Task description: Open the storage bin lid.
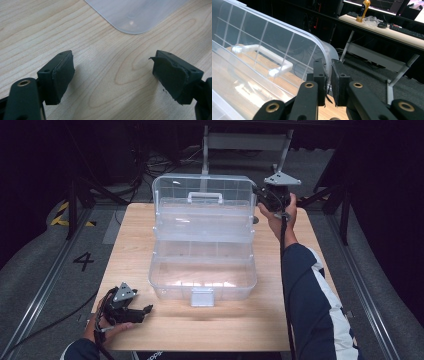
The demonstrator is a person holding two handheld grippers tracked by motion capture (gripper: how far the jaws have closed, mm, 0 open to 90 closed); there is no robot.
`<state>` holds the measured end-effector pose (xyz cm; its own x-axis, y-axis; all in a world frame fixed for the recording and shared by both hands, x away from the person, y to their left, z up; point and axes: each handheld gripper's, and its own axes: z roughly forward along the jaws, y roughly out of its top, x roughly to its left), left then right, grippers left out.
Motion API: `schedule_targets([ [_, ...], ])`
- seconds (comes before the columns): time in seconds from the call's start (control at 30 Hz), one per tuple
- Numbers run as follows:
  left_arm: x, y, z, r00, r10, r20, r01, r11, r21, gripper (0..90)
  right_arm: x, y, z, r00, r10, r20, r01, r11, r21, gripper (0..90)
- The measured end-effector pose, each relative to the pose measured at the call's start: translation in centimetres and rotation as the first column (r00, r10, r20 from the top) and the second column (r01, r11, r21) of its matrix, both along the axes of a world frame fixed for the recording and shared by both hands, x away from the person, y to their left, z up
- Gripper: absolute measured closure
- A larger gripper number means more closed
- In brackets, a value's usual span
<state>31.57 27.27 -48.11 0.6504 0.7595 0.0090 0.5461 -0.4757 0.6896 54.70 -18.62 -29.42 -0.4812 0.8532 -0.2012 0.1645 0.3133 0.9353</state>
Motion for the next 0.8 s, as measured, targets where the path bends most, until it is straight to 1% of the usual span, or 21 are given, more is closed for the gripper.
schedule_targets([
  [0.13,0.0,0.0,0.0,1.0000,0.004,-0.001,-0.004,1.0000,-0.002,18.1,0.5,0.0,-0.3,1.0000,-0.001,0.007,0.001,1.000,-0.001,83.2],
  [0.17,-0.1,0.0,0.0,1.0000,0.008,-0.004,-0.008,0.9999,-0.008,18.1,0.6,0.0,-0.4,1.0000,-0.001,0.005,0.001,1.000,-0.005,83.1],
  [0.2,0.0,0.0,0.0,1.0000,0.005,-0.002,-0.005,1.0000,-0.001,18.2,0.6,0.0,-0.5,1.0000,-0.002,0.004,0.002,1.000,0.000,83.1],
  [0.37,-0.1,0.0,0.0,0.9999,0.008,-0.007,-0.009,1.0000,-0.004,18.1,1.2,0.1,-0.6,0.9999,-0.012,-0.011,0.012,1.000,0.004,83.0],
  [0.5,-0.1,0.0,0.0,0.9999,0.009,-0.008,-0.009,0.9999,-0.005,18.1,1.4,0.2,-0.7,0.9997,-0.017,-0.015,0.017,1.000,0.003,82.8],
  [0.63,0.0,0.0,0.0,1.0000,0.004,-0.002,-0.004,1.0000,-0.003,18.1,1.6,0.2,-1.0,0.9996,-0.020,-0.019,0.020,1.000,0.014,82.5],
  [0.7,0.0,0.0,0.0,1.0000,0.007,-0.005,-0.007,0.9999,-0.009,18.1,1.8,0.2,-1.1,0.9995,-0.021,-0.022,0.022,1.000,0.018,82.5],
  [0.8,0.0,0.0,0.0,1.0000,0.003,-0.004,-0.003,1.0000,-0.006,18.0,2.1,0.2,-1.2,0.9993,-0.026,-0.028,0.026,1.000,0.011,82.3],
])
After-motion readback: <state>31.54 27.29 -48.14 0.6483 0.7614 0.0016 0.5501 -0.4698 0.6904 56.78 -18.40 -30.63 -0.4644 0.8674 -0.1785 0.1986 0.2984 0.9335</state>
